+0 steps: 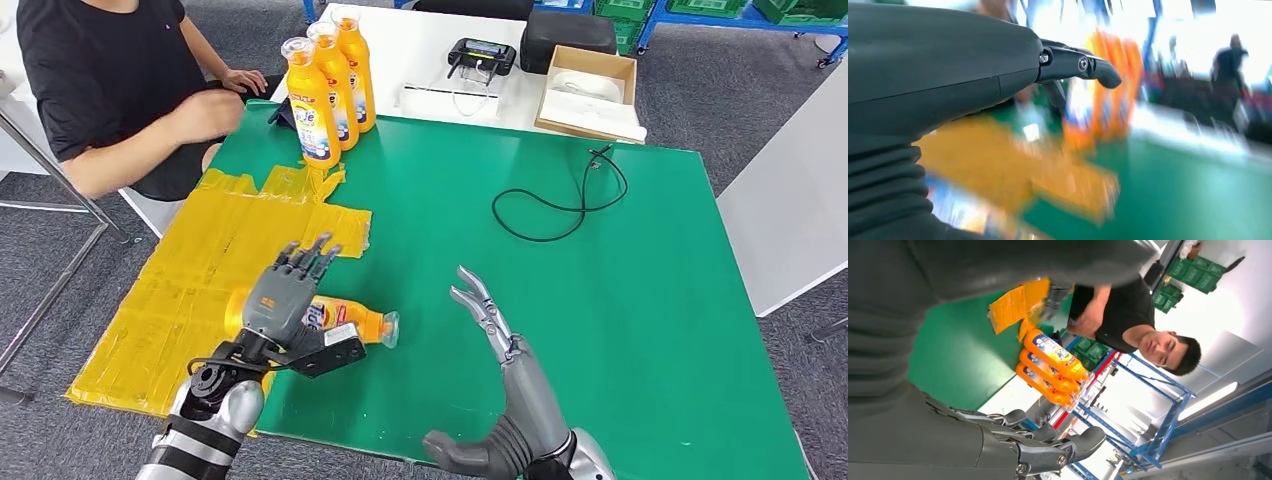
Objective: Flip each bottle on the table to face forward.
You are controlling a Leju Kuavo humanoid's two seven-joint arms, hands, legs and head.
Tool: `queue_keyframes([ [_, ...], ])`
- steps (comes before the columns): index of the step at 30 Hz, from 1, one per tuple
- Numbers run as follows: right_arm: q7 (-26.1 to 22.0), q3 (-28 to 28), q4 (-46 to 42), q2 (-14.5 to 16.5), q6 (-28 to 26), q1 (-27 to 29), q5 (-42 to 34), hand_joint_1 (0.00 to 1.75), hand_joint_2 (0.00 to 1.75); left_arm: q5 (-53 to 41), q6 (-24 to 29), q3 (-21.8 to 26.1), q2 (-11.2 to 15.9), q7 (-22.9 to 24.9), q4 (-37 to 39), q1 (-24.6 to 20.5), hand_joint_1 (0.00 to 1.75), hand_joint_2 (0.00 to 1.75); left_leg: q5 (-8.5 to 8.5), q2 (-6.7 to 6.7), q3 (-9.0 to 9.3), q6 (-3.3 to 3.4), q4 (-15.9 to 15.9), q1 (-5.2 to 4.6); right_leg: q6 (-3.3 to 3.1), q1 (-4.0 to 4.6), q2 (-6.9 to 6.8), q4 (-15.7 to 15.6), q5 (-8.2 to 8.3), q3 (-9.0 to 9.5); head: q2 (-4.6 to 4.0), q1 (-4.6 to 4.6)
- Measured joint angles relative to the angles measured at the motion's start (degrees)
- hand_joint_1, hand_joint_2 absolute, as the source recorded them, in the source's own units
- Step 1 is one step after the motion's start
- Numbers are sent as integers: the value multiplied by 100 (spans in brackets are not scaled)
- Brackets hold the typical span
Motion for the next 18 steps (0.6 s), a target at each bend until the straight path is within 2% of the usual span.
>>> queue_keyframes([
  [2, -26, -1, 0, 31, -64, 4, 85, 0, 0, 20, 464, 78, -144, -2, -232, 61, 0, 0, 0, -2, 0, 0, 0, 0, 0, 0, -1, 0, 0, 1, 0, 2],
  [4, -31, -6, -2, 85, -170, 24, 210, 0, 0, 579, 414, 192, -329, -133, -582, 136, 0, 0, 0, -3, -1, 0, 0, -1, 0, -1, -1, 0, 0, 2, 0, 2],
  [8, -49, -125, -20, 257, -440, 165, 434, 0, 0, 2653, -661, 466, -763, -620, -1453, 380, 0, 0, -1, -2, -5, 1, 0, -2, 0, -2, -1, -1, 0, -3, 0, 1],
  [12, -158, -374, -23, 414, -332, 275, 114, 0, 0, 4187, -1811, 563, -1067, -834, -2114, 668, 0, 0, -3, -1, -7, 1, 0, -3, 0, -2, 0, -2, -1, -6, 0, 1],
  [15, -247, -575, -21, 505, -281, 415, -161, 0, 0, 4978, -2112, 578, -1237, -917, -2454, 1007, 0, 0, -4, 0, -6, 0, 0, -3, 0, -2, 0, -2, -1, -6, 0, 1],
  [18, -366, -755, -20, 583, -382, 598, -230, 0, 0, 5325, -2225, 598, -1309, -1060, -2672, 1421, 0, 0, -5, 1, -7, -1, -1, -2, -1, -1, 0, -2, -2, -10, 0, 0],
])
